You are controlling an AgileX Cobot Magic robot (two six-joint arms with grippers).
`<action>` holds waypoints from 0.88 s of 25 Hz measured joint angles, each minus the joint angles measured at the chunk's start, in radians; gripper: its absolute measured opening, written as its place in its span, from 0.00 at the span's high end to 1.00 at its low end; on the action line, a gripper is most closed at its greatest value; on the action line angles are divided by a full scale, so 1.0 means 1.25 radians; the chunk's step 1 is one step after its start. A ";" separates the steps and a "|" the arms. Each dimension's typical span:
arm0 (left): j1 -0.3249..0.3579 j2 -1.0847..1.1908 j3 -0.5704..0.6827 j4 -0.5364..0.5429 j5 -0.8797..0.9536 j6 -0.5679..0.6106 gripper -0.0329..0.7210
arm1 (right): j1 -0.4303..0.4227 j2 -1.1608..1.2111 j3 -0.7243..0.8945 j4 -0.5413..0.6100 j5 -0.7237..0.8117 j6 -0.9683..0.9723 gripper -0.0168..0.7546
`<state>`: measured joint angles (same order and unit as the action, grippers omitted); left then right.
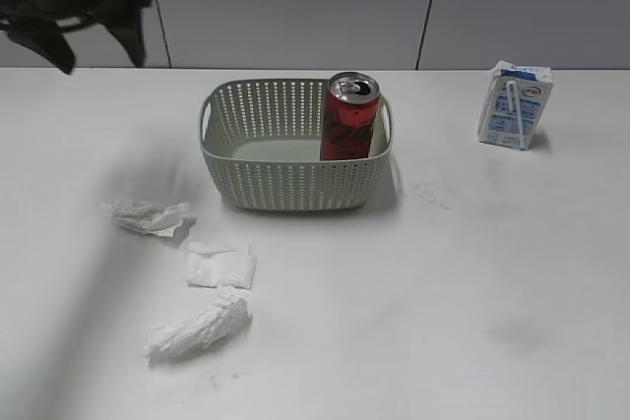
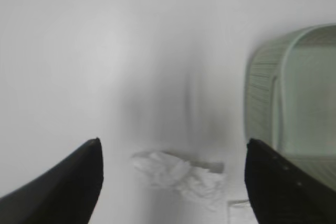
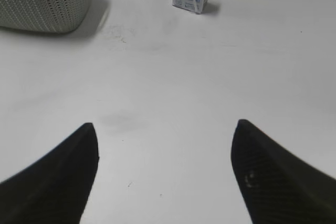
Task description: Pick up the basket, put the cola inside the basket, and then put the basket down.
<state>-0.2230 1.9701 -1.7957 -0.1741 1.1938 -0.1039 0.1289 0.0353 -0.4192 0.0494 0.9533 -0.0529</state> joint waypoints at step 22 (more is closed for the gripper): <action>0.241 -0.806 0.750 0.033 -0.092 0.124 0.19 | 0.000 0.000 0.000 0.000 -0.005 0.001 0.21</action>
<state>0.0783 0.9630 -0.8586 -0.1329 1.0788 0.0514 0.1289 0.0353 -0.4192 0.0494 0.9467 -0.0520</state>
